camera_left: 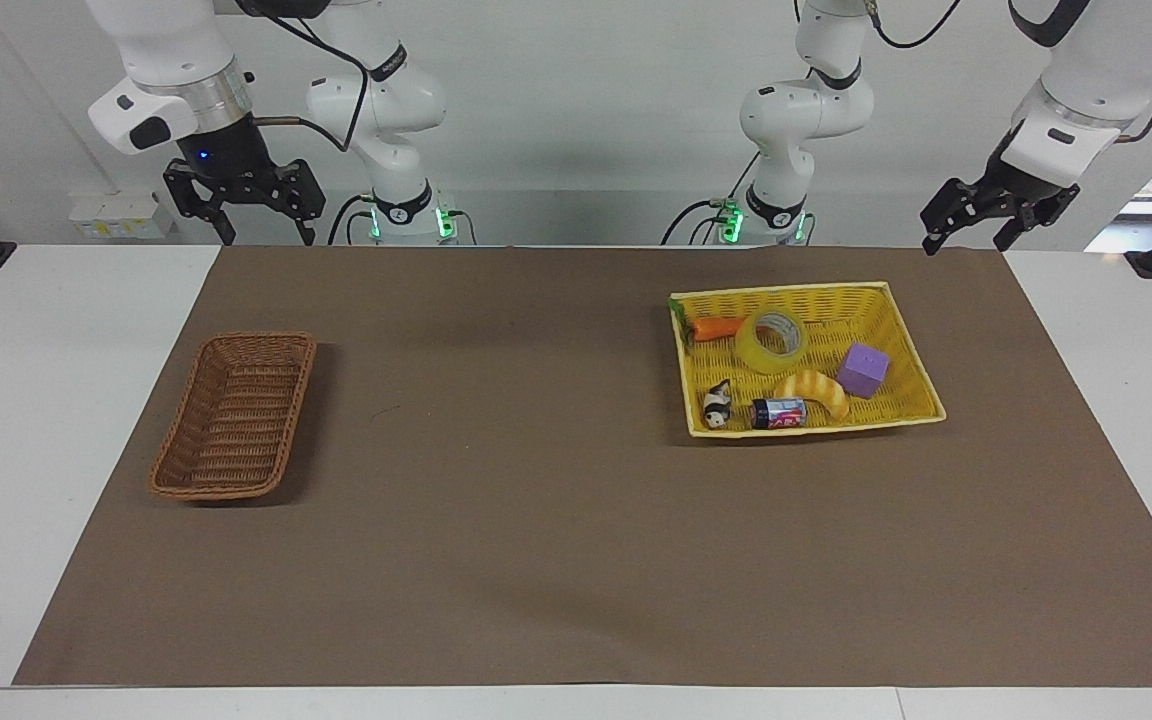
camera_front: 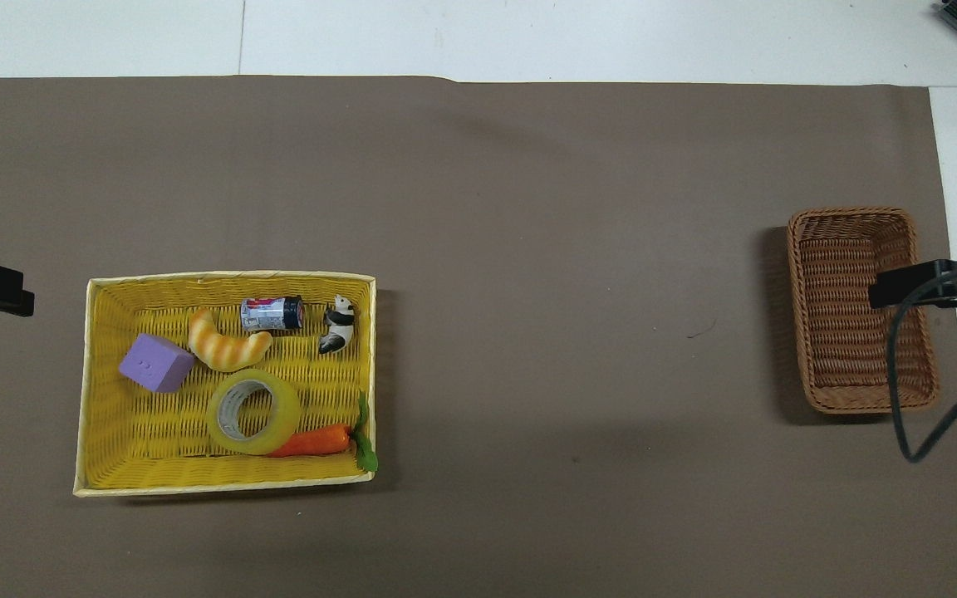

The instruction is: Move tape to another basket

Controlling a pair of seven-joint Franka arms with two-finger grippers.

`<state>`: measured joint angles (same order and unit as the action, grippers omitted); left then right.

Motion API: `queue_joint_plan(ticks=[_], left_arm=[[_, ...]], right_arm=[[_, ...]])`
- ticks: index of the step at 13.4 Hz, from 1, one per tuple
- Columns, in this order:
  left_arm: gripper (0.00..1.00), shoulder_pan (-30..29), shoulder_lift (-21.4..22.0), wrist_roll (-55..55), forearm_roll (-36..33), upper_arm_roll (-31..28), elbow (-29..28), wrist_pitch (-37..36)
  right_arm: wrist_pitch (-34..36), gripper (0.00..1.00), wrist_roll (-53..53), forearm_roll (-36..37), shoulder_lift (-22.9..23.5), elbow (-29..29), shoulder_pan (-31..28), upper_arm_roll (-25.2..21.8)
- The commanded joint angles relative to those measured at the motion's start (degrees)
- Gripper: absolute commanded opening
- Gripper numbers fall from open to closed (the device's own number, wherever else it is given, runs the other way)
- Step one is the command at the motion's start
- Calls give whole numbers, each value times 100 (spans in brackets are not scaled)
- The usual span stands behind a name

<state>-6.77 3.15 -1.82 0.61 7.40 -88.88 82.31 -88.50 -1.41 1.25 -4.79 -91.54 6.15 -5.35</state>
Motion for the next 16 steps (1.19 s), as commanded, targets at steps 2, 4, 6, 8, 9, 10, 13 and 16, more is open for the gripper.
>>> queue_joint_plan(ticks=[2, 4, 6, 8, 9, 10, 13, 16], left_arm=[[100, -70, 125, 514, -61, 51, 20, -66], [100, -70, 160, 507, -61, 51, -85, -40], [100, -70, 186, 507, -61, 51, -103, -39], [100, -70, 195, 516, -61, 51, -164, -31], [100, -61, 213, 533, -61, 51, -208, -13], [100, -44, 230, 524, -61, 51, -304, 39], [100, 27, 344, 507, -61, 68, -516, 198], [100, 18, 380, 480, -52, 68, -613, 215]], right_arm=[[131, 100, 176, -220, 13, 57, -44, 25], [228, 100, 176, -327, -13, 23, -61, 8], [220, 100, 132, -336, -40, 5, -35, 16], [219, 100, 132, -336, -40, 22, 9, 43], [219, 100, 132, -336, -31, 22, -8, 34], [211, 100, 132, -336, -31, 22, -43, 34], [219, 100, 132, -336, -31, 22, -61, 7], [219, 100, 132, -336, -31, 22, -53, 16]])
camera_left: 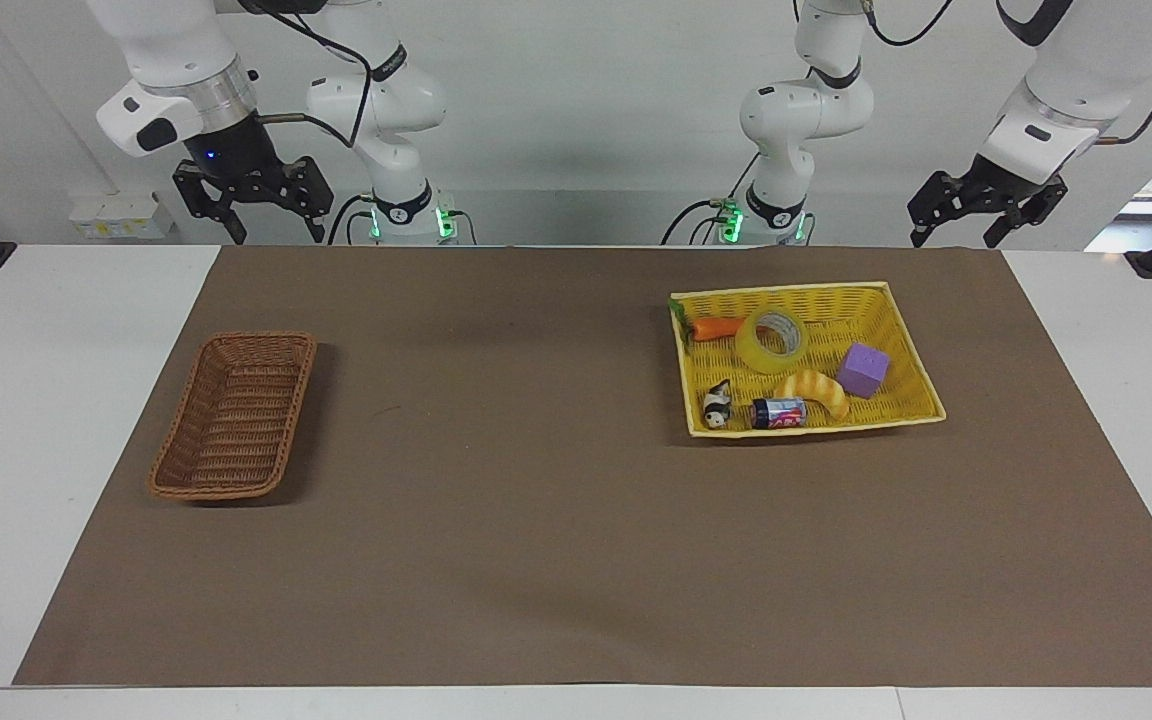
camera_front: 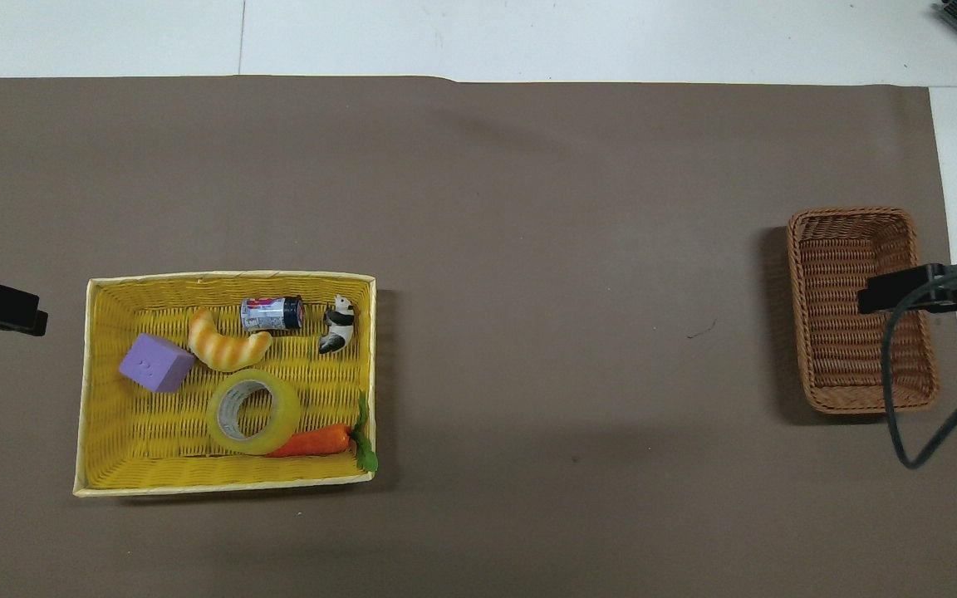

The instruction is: Move tape to another basket

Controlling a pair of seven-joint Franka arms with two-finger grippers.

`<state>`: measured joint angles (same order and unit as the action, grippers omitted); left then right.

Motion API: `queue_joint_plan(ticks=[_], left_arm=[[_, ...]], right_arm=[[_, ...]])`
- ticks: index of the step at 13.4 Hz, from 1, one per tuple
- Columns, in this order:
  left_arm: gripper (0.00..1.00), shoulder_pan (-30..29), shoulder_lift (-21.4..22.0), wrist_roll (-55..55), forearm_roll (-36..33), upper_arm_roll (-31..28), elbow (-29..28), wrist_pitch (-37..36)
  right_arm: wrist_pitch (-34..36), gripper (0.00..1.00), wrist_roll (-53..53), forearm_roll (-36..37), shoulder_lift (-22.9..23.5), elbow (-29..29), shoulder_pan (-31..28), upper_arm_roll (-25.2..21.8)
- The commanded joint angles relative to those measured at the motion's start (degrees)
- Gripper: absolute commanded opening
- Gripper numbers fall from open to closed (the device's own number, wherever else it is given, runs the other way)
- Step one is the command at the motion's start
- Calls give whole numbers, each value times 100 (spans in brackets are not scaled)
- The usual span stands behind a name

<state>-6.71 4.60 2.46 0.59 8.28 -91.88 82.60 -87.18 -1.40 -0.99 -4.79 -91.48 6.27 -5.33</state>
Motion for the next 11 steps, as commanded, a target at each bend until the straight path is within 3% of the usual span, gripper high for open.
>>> queue_joint_plan(ticks=[1, 3, 11], left_arm=[[100, 3, 235, 70, -50, -19, -383, 230], [100, -59, 217, 105, -42, -28, -610, 493], [100, 46, 481, -61, 319, -2, -2482, 1986]], right_arm=[[88, 100, 132, -112, -31, 8, -65, 6], [88, 100, 132, -112, -31, 8, -73, 6], [88, 100, 132, -112, -31, 17, -65, 6]])
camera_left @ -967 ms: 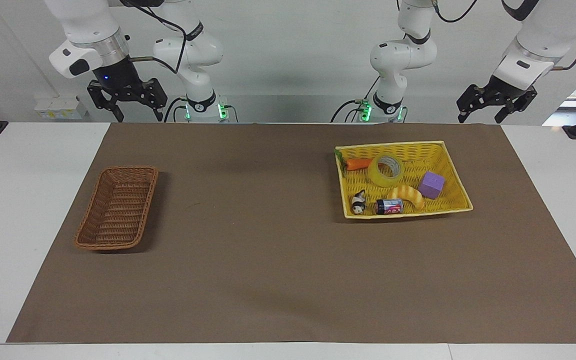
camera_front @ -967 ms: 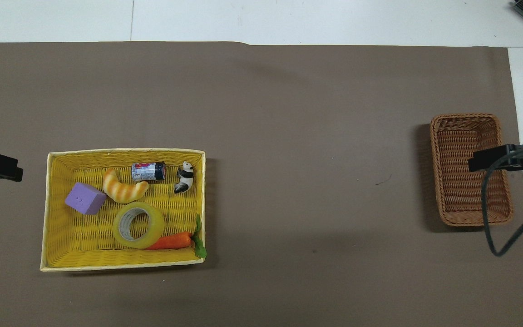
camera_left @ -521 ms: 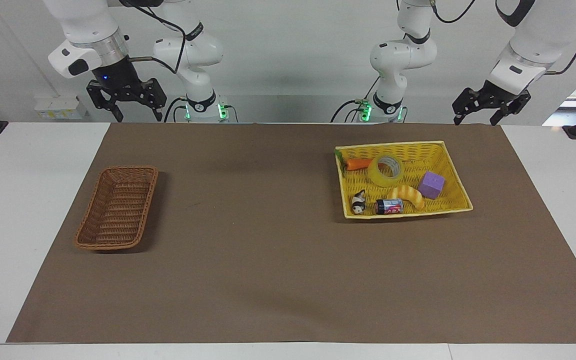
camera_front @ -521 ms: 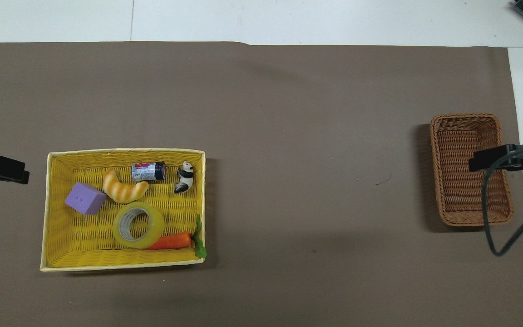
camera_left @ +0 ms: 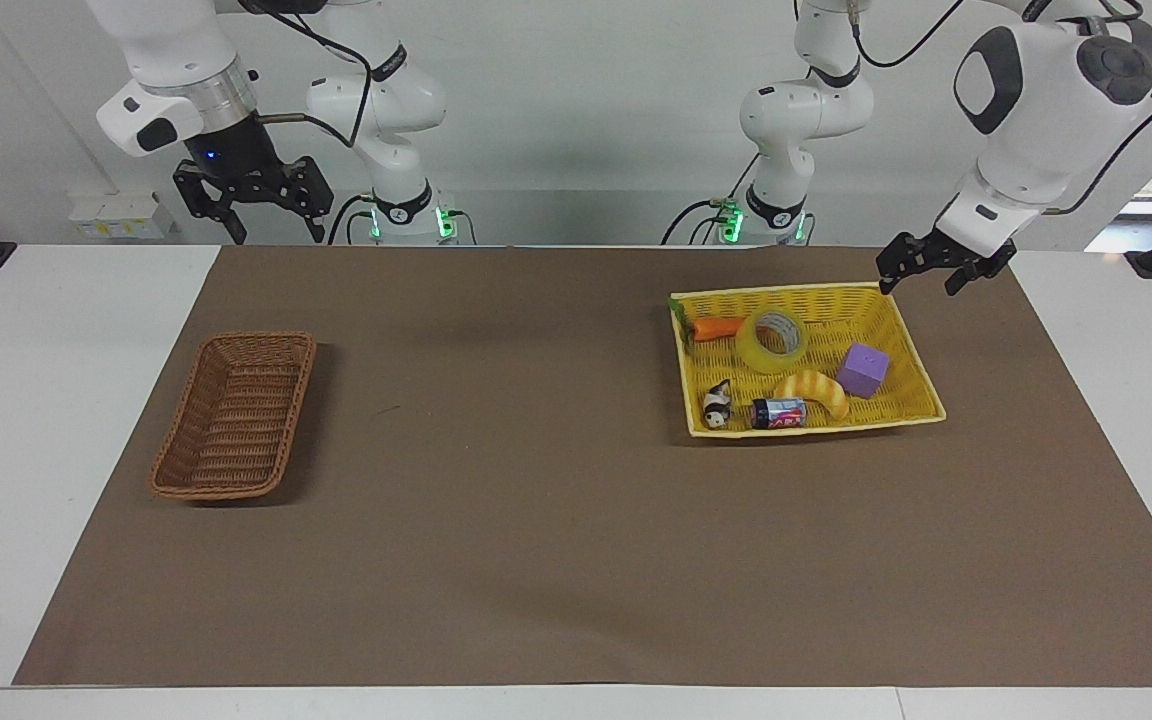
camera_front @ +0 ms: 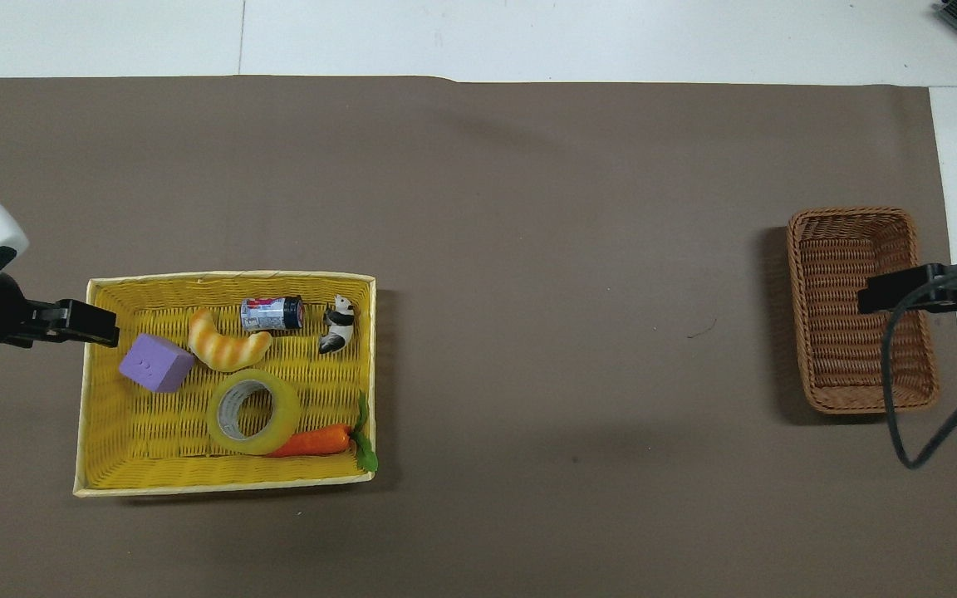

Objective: Move tape to another basket
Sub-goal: 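Reach the left gripper down into the yellow basket onto the tape roll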

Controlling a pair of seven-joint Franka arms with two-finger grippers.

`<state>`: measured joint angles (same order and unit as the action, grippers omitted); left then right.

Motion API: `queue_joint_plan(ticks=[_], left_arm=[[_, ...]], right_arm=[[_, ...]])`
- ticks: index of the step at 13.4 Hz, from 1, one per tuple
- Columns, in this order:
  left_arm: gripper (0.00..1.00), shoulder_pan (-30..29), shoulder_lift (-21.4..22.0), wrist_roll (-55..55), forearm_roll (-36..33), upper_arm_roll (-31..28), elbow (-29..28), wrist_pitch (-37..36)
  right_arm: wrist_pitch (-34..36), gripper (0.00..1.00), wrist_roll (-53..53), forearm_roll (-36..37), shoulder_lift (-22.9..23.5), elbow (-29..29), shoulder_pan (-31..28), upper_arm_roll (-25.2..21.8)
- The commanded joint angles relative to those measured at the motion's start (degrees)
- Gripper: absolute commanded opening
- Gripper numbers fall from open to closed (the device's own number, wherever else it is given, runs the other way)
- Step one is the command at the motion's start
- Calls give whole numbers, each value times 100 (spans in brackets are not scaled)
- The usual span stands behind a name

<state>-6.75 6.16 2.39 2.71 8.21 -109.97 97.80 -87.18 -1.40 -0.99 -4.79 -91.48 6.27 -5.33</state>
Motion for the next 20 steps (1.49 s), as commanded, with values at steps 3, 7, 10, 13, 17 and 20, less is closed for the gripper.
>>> queue_joint_plan(ticks=[3, 7, 10, 13, 17, 20], left_arm=[[100, 244, 333, -195, 309, 6, -1490, 1186], [100, 332, 289, -186, 756, 6, -2412, 1916], [100, 507, 272, -204, 1072, 6, -2818, 2102], [100, 673, 158, -204, 1372, 6, -3380, 2716], [0, 701, 79, -415, 1373, -12, -3356, 2718], [0, 544, -149, -292, 1373, -29, -2971, 2500]], right_arm=[[88, 100, 132, -112, -31, 8, -64, 6], [88, 100, 132, -112, -31, 8, -73, 6], [88, 100, 132, -112, -31, 16, -65, 6], [88, 100, 132, -112, -31, 8, -65, 6], [88, 100, 132, -112, -31, 17, -73, 6], [88, 100, 132, -112, -31, 8, -73, 6]])
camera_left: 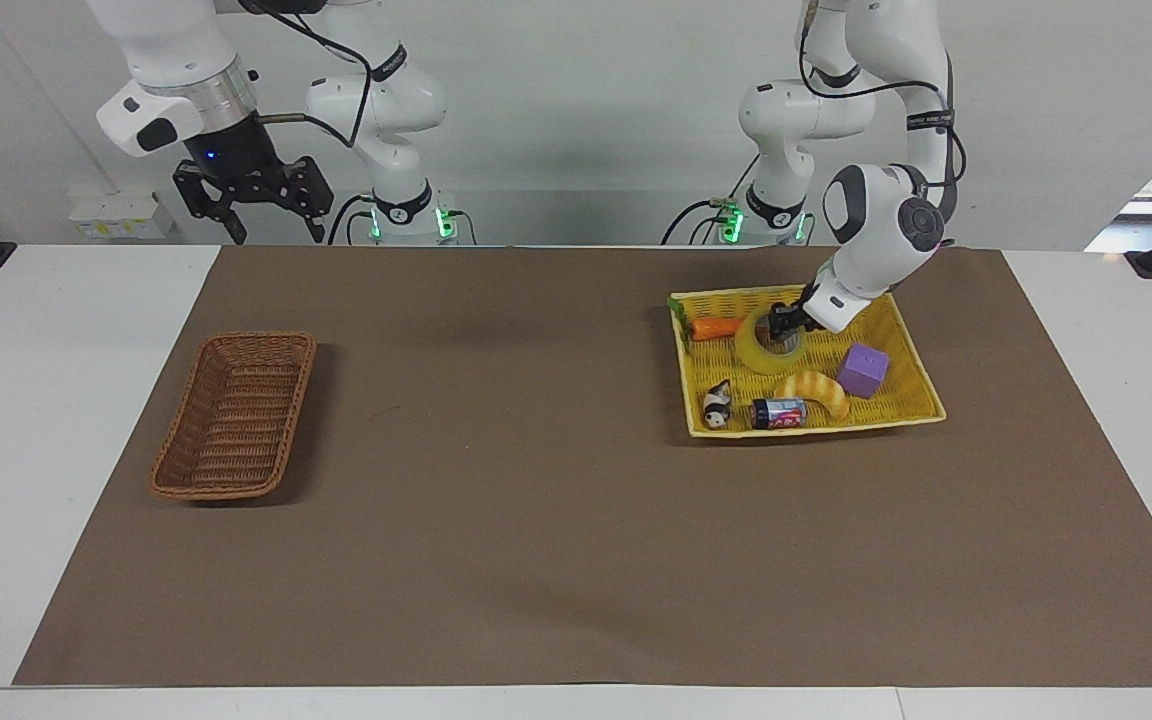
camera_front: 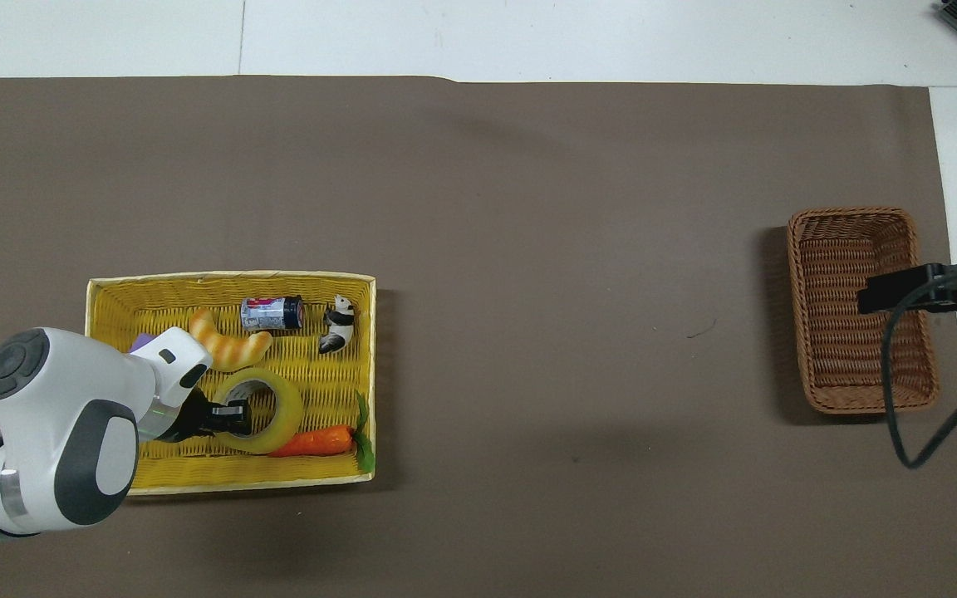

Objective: Move tape to another basket
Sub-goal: 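Reach the left gripper down into the yellow basket onto the tape roll, then lift the tape roll with the left gripper while the right gripper approaches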

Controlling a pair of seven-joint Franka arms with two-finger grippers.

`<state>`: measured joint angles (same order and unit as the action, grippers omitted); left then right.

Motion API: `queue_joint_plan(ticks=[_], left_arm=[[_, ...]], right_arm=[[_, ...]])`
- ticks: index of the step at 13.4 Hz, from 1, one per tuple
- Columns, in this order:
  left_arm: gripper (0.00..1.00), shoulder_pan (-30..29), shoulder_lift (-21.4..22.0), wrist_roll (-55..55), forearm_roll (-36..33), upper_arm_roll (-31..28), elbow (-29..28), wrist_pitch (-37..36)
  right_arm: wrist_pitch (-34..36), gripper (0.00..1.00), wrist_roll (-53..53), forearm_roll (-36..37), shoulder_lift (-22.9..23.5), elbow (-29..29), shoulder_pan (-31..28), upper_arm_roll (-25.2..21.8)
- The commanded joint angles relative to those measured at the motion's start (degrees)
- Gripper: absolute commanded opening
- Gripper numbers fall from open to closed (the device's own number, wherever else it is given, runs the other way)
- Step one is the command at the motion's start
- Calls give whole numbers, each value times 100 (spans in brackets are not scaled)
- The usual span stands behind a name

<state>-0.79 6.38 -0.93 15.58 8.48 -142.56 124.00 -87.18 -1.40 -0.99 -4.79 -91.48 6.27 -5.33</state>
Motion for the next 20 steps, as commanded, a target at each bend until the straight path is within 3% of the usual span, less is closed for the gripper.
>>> queue_joint_plan(ticks=[1, 5, 11, 14, 18, 20], left_arm=[[0, -235, -268, 127, 76, -57, 517, -418], [0, -316, -348, 84, 68, -57, 1414, -1280], [0, -413, -488, 67, -152, -57, 2793, -1975], [0, -307, -409, -39, -65, 39, 2997, -2073], [0, 736, -514, -109, 313, 83, 3471, -1898], [0, 1299, -576, -502, 296, 83, 3507, -1163]], right_arm=[[88, 100, 132, -112, -31, 16, -73, 6], [88, 100, 132, -112, -31, 8, -73, 6], [18, 100, 149, -95, -49, 17, 5, 67], [-280, 100, 184, -129, -101, -254, 155, 111], [-896, 100, 123, -717, -14, -484, 804, 120], [-1089, 100, -78, -1094, -5, -642, 1086, 120]])
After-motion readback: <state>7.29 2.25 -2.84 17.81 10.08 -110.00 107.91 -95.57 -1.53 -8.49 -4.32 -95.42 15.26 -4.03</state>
